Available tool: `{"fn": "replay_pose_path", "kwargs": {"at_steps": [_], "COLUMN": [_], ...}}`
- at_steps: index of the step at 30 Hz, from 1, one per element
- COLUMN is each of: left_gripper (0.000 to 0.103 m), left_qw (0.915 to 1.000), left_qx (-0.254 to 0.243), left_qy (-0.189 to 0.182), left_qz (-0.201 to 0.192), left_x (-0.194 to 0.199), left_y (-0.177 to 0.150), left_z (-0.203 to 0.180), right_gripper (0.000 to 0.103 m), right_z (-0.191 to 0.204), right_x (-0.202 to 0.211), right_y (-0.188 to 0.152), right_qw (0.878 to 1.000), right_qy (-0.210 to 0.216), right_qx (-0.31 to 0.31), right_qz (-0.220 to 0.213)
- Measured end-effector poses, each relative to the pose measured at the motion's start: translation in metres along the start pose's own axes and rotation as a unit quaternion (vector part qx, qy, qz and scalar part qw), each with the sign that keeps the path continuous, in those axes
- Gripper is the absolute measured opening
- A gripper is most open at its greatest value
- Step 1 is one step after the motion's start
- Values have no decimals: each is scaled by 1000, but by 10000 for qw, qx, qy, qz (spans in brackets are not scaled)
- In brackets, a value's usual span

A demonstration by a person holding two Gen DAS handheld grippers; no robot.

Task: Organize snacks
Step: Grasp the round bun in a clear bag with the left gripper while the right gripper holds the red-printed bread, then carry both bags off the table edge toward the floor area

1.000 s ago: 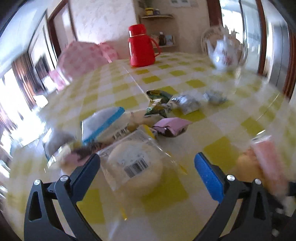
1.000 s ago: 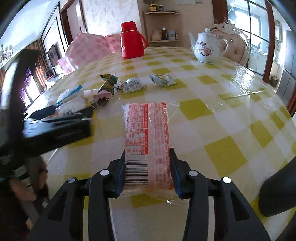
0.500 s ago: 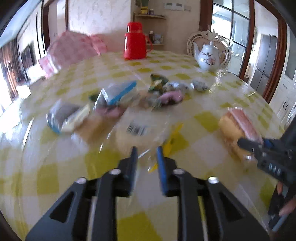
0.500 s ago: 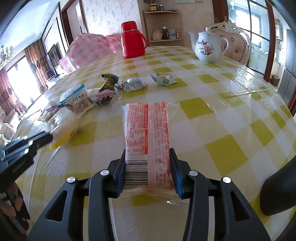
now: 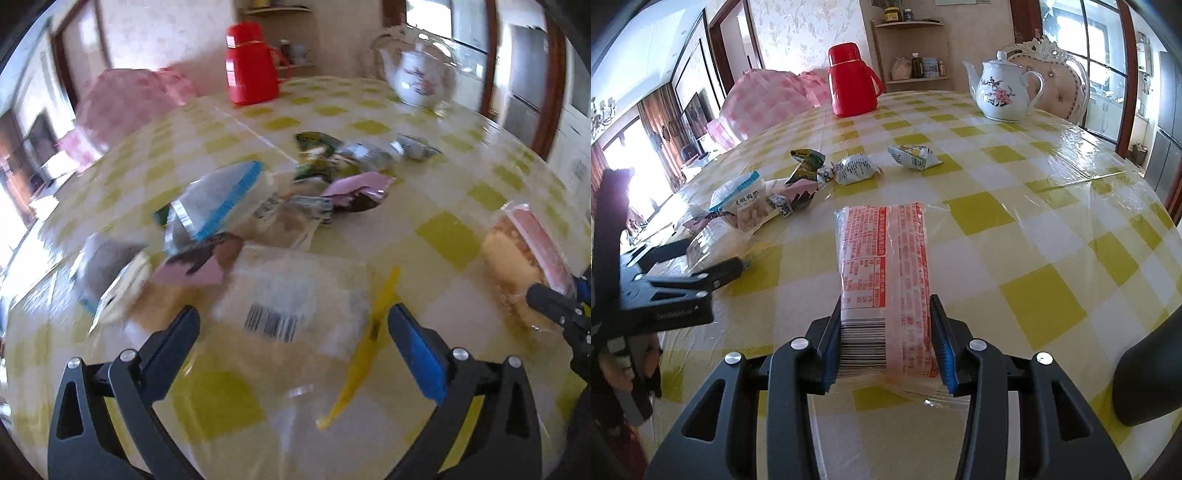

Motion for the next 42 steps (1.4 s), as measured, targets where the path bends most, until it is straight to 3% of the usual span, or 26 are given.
{"fn": "replay_pose_path", "kwargs": {"at_steps": [3, 5, 6, 8, 10, 17, 20, 28, 31, 33, 36, 37, 38, 40, 42], "left_gripper": [101, 90, 88, 73, 71, 69, 69, 69, 69, 70, 70, 70, 70, 70, 70], "left_qw": [9998, 9991, 9992, 9997, 9999, 9982, 9946, 9874, 9858, 9857, 9858, 9860, 9867, 9875, 9875], "left_qx": [-157, -348, -349, -167, 17, 287, 653, 1391, 1493, 1508, 1528, 1515, 1475, 1420, 1419], "left_qy": [54, 122, 25, -60, -129, -518, -788, -471, -323, -268, -323, -339, -367, -335, -338], "left_qz": [57, 210, 203, 166, 75, -25, -153, -584, -701, -699, -621, -600, -579, -597, -594], "left_x": [-10, -15, -13, -12, -8, 20, 41, 69, 75, 75, 73, 72, 72, 73, 72], "left_y": [-1, -6, -7, -8, -8, -31, -45, -57, -57, -59, -65, -65, -65, -66, -66], "left_z": [-3, -7, -8, -4, 1, 0, 3, 37, 42, 44, 42, 40, 38, 35, 35], "right_gripper": [43, 43, 43, 43, 43, 43, 43, 41, 40, 40, 41, 45, 60, 75, 76], "right_z": [0, 1, 0, 1, 0, 1, 3, 13, 26, 43, 57, 61, 64, 72, 79], "right_x": [0, -1, 0, 0, 0, 0, 3, 13, 18, 18, 23, 22, 19, 14, 4], "right_y": [0, 0, 0, 0, 0, -1, 0, -1, -4, -17, -26, -27, -28, -29, -26], "right_qw": [10000, 10000, 10000, 10000, 10000, 10000, 9999, 9987, 9969, 9928, 9949, 9959, 9959, 9948, 9936], "right_qy": [5, 3, 2, 7, 22, 93, 116, 438, 745, 1192, 887, 706, 597, 503, 367], "right_qx": [10, 9, 8, 5, -10, -35, 0, -17, 42, 107, 467, 569, 666, 863, 1029], "right_qz": [13, 15, 14, 14, 13, -6, -57, -259, -267, 60, 72, 74, 123, 217, 277]}}
Point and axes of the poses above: each gripper's, at about its wrist camera, not at the fingertips, and x roughly against the way its jaws point, z to its left, y to its top, the point moved 9 cm from there along -x, roughly the way its jaws point
